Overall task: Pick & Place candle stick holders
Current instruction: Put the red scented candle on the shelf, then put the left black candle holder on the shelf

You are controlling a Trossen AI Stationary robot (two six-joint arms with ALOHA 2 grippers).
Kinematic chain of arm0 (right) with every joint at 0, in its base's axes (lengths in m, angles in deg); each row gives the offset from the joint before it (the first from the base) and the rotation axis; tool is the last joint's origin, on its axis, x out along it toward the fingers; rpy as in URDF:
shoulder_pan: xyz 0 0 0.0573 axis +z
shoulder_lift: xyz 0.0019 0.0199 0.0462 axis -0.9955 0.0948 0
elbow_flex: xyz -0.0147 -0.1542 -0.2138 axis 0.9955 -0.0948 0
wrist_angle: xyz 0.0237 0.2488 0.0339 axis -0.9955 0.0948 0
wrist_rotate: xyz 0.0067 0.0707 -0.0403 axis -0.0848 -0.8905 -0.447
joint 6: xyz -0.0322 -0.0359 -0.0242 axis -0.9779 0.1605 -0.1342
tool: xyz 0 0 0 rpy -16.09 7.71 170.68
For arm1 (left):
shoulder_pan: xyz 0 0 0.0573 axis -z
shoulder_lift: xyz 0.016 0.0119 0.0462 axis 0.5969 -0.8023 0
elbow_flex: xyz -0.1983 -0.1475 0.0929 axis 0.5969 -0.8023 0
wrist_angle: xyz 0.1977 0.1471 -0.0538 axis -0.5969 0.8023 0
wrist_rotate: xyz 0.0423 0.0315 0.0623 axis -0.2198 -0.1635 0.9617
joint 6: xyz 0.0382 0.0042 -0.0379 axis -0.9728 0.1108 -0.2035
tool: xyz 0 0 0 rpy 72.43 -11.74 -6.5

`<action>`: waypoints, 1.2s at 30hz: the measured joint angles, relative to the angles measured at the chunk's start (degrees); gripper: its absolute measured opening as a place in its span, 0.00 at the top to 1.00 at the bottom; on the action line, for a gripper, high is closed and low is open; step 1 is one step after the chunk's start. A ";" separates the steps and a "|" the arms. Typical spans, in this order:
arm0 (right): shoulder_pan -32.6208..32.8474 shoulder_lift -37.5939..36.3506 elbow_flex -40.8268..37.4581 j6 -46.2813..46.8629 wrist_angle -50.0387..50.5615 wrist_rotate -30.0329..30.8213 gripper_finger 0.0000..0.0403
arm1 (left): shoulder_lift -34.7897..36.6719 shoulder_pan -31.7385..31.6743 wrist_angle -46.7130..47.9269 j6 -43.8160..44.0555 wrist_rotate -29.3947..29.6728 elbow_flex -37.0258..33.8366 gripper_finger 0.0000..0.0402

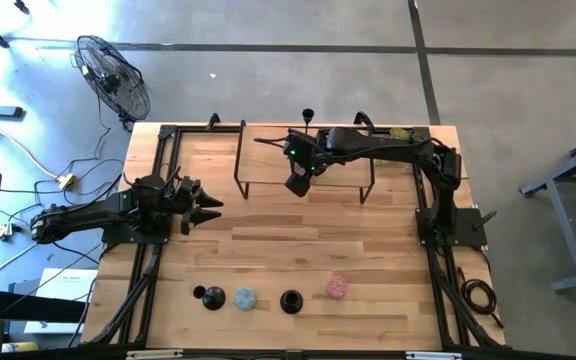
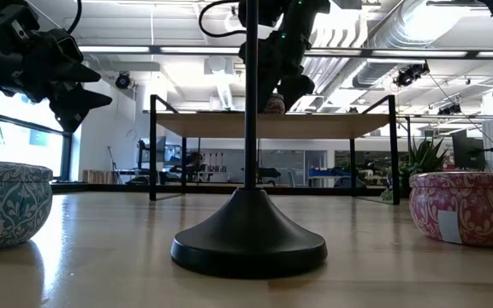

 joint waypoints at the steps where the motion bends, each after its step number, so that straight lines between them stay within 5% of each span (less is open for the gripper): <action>1: 0.00 0.00 0.00 0.00 -0.04 0.08 0.19 | 0.00 0.01 0.00 0.01 0.00 0.00 0.51; 25: 0.05 -4.94 -0.09 -1.37 -4.22 2.90 0.19 | 0.00 0.00 0.00 0.00 0.00 0.00 0.51; 36: 2.11 -11.75 0.02 -2.25 -4.88 9.28 0.19 | 0.01 0.00 0.00 0.00 -0.04 0.00 0.51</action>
